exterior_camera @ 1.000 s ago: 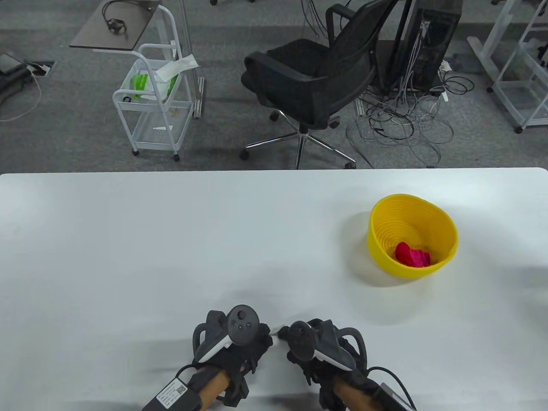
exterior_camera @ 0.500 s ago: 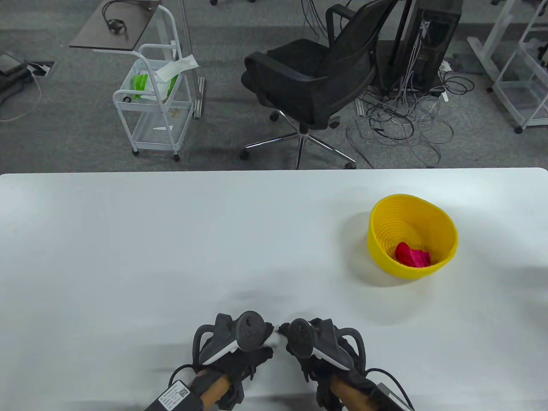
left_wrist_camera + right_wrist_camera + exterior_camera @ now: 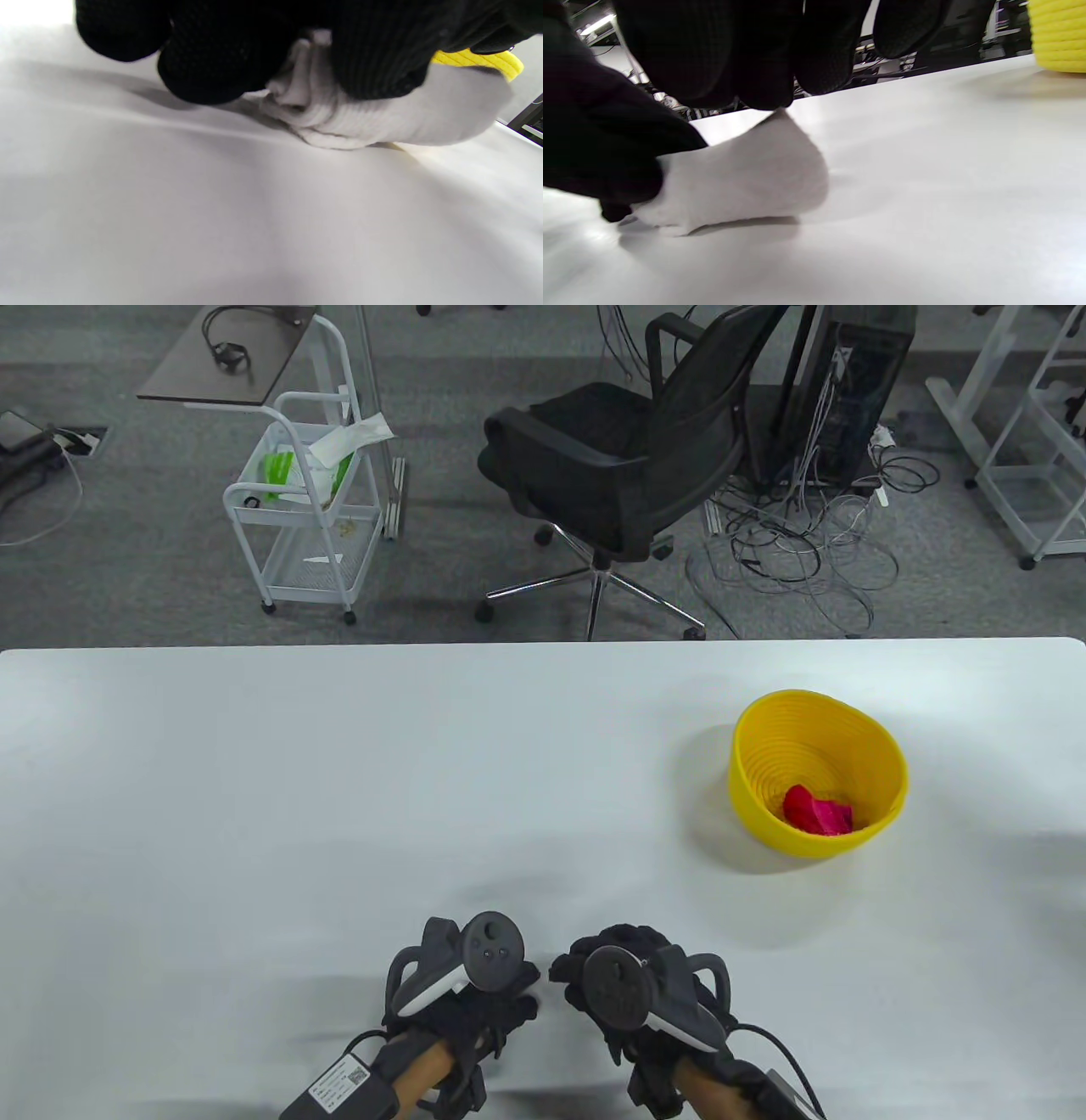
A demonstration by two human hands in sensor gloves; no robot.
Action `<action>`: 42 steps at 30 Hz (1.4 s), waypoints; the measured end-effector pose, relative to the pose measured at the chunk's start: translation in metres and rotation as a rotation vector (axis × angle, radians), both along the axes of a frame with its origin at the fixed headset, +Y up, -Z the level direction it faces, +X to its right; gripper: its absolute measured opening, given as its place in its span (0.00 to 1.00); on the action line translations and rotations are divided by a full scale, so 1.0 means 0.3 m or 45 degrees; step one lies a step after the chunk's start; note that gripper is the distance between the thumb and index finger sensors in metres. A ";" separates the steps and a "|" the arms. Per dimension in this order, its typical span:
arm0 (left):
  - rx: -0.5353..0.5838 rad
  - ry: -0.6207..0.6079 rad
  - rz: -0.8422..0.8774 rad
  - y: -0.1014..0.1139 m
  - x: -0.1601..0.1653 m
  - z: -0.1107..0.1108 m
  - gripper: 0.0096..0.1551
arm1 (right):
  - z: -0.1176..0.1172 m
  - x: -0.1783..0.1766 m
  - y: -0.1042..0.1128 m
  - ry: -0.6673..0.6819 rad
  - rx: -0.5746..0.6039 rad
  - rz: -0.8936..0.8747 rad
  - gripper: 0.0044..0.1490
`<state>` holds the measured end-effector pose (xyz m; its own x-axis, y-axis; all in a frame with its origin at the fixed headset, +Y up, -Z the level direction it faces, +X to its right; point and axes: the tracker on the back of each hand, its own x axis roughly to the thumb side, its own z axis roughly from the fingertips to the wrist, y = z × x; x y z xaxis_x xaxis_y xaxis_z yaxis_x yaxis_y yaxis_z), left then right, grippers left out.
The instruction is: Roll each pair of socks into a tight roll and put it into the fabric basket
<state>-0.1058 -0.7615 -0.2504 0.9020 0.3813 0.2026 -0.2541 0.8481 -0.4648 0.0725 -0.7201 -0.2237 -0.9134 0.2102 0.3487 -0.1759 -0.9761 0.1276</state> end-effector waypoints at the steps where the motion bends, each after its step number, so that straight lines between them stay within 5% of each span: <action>1: -0.022 -0.004 0.010 -0.002 -0.002 -0.001 0.32 | 0.002 -0.004 -0.004 0.015 -0.018 0.018 0.25; 5: -0.056 -0.001 0.035 -0.010 -0.008 -0.003 0.32 | 0.001 -0.020 -0.040 0.027 -0.080 0.139 0.28; 20: 0.158 0.025 -0.013 0.020 -0.007 0.015 0.34 | -0.041 -0.001 -0.124 -0.090 -0.232 0.157 0.36; 26: 0.090 0.013 -0.042 -0.005 -0.006 0.007 0.35 | -0.052 0.005 -0.121 -0.113 -0.291 0.086 0.35; 36: 0.014 -0.006 -0.023 -0.007 -0.007 0.001 0.33 | 0.006 -0.012 -0.007 0.011 0.019 0.040 0.29; 42: 0.021 0.000 -0.006 -0.012 -0.007 0.004 0.33 | 0.015 -0.039 -0.042 0.029 0.006 0.172 0.30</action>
<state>-0.1079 -0.7651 -0.2492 0.9039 0.3733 0.2087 -0.2499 0.8570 -0.4508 0.0609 -0.7328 -0.2191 -0.9251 0.0840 0.3702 -0.0399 -0.9913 0.1251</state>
